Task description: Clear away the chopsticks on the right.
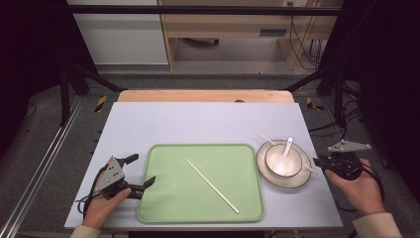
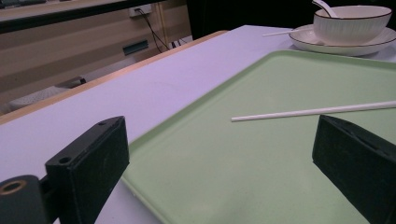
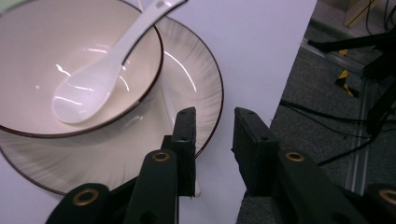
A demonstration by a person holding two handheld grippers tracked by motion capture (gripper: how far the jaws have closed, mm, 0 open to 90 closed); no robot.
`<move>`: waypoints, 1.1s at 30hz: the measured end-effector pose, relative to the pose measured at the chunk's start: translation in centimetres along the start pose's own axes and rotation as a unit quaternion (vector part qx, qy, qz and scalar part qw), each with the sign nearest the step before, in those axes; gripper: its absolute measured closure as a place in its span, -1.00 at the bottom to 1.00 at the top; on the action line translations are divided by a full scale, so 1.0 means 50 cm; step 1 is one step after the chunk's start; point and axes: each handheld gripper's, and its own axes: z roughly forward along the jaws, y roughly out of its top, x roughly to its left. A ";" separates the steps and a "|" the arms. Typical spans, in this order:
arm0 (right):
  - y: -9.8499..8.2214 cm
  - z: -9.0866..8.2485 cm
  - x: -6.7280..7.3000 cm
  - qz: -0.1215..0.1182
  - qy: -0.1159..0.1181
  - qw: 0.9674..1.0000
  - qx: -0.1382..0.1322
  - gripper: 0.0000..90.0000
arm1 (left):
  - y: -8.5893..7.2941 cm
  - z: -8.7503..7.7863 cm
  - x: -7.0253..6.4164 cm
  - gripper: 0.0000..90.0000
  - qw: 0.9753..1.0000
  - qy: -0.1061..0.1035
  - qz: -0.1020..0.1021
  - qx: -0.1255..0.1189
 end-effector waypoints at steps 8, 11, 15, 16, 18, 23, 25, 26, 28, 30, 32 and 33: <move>-0.013 0.041 0.002 -0.003 0.035 0.999 0.011 0.59 | -0.001 0.000 0.001 -0.92 1.000 0.000 0.000 0.002; -0.011 0.048 0.011 -0.009 0.042 0.999 0.012 0.59 | -0.001 0.000 0.001 -0.92 1.000 0.001 0.002 0.005; -0.008 0.061 0.020 -0.022 0.045 0.998 0.024 0.62 | -0.001 0.000 0.001 -0.92 1.000 0.000 0.001 0.004; -0.007 0.064 0.021 -0.024 0.046 0.998 0.026 0.62 | -0.001 0.000 0.001 -0.92 1.000 0.000 0.001 0.005; -0.005 0.069 0.024 -0.026 0.049 0.998 0.031 0.64 | -0.002 0.000 0.000 -0.92 1.000 0.000 0.001 0.005; -0.004 0.082 0.026 -0.032 0.050 0.997 0.039 0.69 | -0.002 0.001 0.000 -0.92 1.000 0.000 0.002 0.006; -0.004 0.083 0.024 -0.034 0.052 0.997 0.041 0.73 | -0.002 0.000 0.001 -0.92 1.000 0.000 0.005 0.009; -0.004 0.083 0.024 -0.034 0.053 0.997 0.041 0.75 | -0.002 0.001 0.001 -0.92 1.000 0.000 0.005 0.009; -0.005 0.084 0.022 -0.032 0.053 0.997 0.041 0.77 | -0.002 0.001 0.000 -0.92 1.000 0.000 0.003 0.008; -0.007 0.084 0.022 -0.033 0.055 0.997 0.042 0.79 | -0.002 0.002 0.000 -0.92 1.000 -0.001 0.003 0.008; -0.007 0.083 0.022 -0.032 0.056 0.997 0.043 0.83 | -0.002 0.002 0.000 -0.92 1.000 -0.001 0.003 0.008; -0.007 0.083 0.022 -0.031 0.055 0.997 0.043 0.85 | -0.002 0.002 0.000 -0.92 1.000 -0.001 0.003 0.009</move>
